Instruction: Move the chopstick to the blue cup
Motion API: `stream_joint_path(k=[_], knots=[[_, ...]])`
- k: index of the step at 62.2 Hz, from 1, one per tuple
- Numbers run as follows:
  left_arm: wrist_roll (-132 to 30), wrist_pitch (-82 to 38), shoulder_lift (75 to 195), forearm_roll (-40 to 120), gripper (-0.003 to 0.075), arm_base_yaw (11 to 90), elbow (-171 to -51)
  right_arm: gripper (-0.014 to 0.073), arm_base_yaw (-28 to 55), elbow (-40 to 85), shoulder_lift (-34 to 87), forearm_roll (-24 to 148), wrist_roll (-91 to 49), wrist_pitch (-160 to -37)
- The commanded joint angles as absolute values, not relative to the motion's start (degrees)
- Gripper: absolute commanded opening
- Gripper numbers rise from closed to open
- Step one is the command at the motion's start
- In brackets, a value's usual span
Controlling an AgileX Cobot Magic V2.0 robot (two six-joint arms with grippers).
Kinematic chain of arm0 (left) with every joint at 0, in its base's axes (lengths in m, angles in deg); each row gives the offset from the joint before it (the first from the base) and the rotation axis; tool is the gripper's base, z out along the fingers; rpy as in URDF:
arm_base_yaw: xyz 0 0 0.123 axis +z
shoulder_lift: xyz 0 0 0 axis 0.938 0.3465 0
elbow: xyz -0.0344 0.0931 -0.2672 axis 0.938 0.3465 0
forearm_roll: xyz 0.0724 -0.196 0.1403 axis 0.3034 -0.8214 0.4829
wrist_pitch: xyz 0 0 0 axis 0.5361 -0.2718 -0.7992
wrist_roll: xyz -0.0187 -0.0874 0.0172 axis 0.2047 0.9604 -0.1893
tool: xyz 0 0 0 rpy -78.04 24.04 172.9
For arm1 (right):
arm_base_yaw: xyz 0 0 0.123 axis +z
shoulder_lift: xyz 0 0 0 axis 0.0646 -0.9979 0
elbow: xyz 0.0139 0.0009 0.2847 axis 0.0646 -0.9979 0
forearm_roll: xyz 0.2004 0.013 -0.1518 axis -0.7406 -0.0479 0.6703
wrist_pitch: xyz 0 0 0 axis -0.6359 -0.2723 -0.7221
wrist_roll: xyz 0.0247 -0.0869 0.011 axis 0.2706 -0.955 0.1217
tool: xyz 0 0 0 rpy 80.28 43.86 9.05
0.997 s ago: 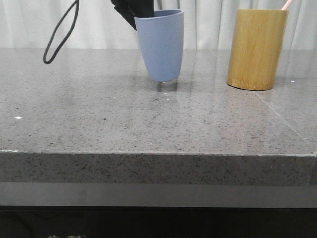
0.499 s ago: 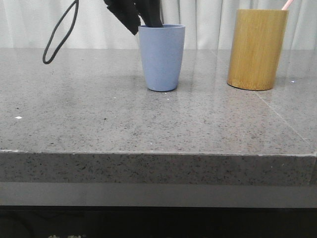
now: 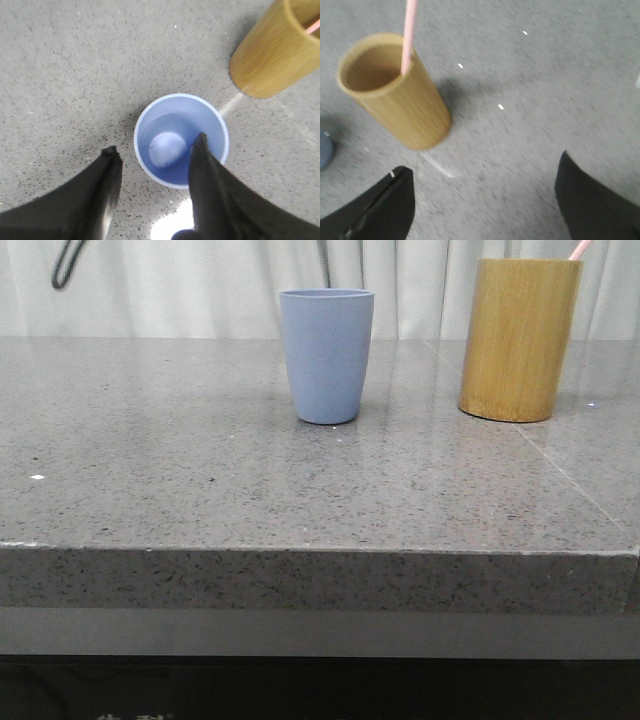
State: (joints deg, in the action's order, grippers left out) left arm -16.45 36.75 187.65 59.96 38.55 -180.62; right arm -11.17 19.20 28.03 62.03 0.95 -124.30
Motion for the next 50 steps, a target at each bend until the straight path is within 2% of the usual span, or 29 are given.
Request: stream_joint_path(k=[1, 22, 37, 44, 50], knots=[[-15.99, 34.8, 181.79, 58.83, 0.0312, 38.4, -181.58, 0.059, -11.73, 25.26, 24.28, 55.1, -3.88, -120.1], [-15.99, 36.75, 173.73, 58.83, 0.0312, 38.4, -178.48, 0.059, -11.73, 44.27, 5.98, 40.49, -13.17, -126.3], [-16.1, 31.81, 162.4, 58.83, 0.0312, 38.4, -163.33, 0.0587, -11.73, 52.0, -3.2, 37.53, -16.05, -131.12], [-16.1, 28.55, 156.08, 58.83, 0.0312, 38.4, -154.33, 0.0506, -11.73, 52.97, -5.39, 37.53, -16.8, -131.13], [-16.1, 27.31, 150.02, 58.83, 0.0312, 38.4, -146.68, 0.0377, -11.73, 52.97, -5.9, 37.53, -16.93, -130.55]])
